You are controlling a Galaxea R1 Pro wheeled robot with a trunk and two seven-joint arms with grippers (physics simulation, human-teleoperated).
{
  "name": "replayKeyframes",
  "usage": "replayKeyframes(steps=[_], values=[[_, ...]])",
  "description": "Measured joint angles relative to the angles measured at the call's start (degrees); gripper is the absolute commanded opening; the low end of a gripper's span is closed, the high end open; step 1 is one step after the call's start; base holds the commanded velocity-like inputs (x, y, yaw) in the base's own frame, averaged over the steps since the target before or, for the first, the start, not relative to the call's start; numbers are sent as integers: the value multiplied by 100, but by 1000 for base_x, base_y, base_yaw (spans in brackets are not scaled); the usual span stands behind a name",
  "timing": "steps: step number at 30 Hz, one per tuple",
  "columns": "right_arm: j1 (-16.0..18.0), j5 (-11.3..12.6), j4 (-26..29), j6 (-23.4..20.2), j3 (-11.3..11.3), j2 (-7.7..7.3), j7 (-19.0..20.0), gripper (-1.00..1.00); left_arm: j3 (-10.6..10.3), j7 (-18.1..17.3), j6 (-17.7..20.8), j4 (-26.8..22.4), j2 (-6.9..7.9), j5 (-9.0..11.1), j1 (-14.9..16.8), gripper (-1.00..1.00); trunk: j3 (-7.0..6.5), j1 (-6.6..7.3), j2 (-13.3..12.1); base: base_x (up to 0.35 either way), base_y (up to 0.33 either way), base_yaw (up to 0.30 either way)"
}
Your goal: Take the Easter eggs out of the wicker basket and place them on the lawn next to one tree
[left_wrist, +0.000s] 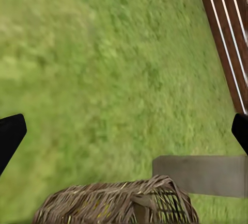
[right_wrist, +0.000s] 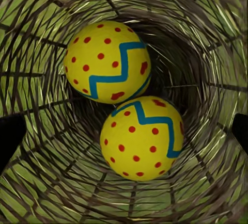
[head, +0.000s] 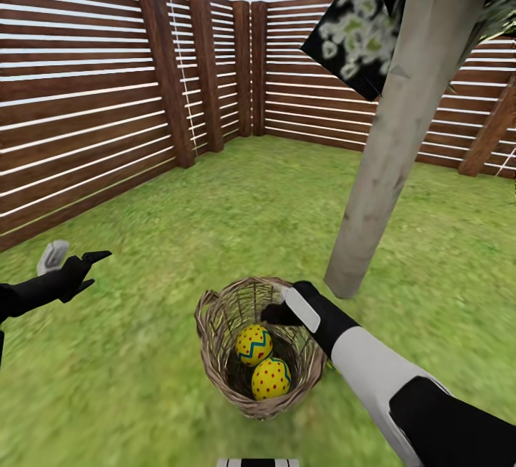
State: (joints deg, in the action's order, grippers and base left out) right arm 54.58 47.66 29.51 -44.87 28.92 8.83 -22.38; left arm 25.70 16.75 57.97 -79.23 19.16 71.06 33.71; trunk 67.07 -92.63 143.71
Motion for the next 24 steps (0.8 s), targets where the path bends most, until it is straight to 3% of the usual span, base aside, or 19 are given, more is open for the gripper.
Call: replayKeyframes(steps=[10, 17, 24], values=[[-12, 262, -189, 499, -8, 5, -20, 100, 8, 0, -8, 16, 5, -3, 0, 100, -89, 10, -6, 0, 0, 0], [-41, 277, -199, 527, -9, 2, -16, 100, 25, 0, -6, 9, 1, 12, 0, 100, -89, 10, -6, 0, 0, 0], [-58, 508, -447, 513, -7, -4, -37, 100, 26, 0, 0, 0, -19, 26, 0, 100, -89, 10, -6, 0, 0, 0]])
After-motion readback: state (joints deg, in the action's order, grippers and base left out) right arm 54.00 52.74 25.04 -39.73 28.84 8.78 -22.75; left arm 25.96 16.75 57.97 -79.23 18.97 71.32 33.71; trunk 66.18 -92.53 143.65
